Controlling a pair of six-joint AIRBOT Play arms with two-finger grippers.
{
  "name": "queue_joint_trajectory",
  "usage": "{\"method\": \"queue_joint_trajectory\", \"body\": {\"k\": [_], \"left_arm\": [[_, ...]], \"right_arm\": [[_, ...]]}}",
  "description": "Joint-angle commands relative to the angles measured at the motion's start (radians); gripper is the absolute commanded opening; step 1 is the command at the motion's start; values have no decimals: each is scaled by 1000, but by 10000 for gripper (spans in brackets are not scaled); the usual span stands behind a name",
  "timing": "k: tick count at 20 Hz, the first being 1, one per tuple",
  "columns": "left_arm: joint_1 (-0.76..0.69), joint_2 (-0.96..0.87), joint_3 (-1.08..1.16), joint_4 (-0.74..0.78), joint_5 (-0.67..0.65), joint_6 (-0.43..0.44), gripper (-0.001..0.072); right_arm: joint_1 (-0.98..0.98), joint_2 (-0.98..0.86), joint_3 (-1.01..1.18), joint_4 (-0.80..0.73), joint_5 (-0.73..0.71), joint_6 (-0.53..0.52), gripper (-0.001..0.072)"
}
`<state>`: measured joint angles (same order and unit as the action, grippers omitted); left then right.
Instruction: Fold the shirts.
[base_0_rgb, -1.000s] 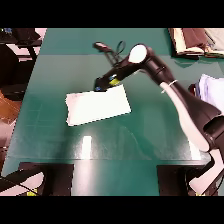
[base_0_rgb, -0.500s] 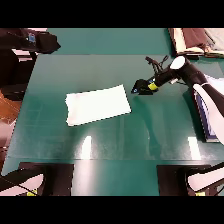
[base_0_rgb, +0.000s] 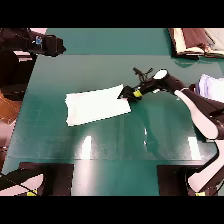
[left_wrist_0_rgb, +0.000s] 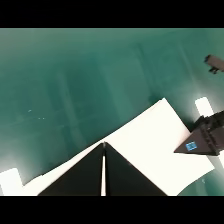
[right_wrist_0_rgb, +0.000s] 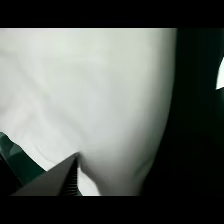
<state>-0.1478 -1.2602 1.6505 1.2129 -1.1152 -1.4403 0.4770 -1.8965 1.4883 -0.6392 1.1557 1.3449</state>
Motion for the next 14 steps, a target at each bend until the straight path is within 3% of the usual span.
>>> {"method": "queue_joint_trajectory", "body": {"k": [1,2,3,9,14], "left_arm": [[-1,-1,0,-10,-13,2,27],[-1,-1,0,-17,-14,1,27],[-3,-1,0,-26,-13,1,27],[-181,-1,0,23,18,11,27],[-268,-1,0,22,28,34,27]], "right_arm": [[55,-85,89,43,43,-4,219],[59,-90,108,43,49,-5,56],[57,-90,126,42,52,-5,18],[-115,37,231,32,67,10,17],[-429,248,232,-223,86,110,17]]}}
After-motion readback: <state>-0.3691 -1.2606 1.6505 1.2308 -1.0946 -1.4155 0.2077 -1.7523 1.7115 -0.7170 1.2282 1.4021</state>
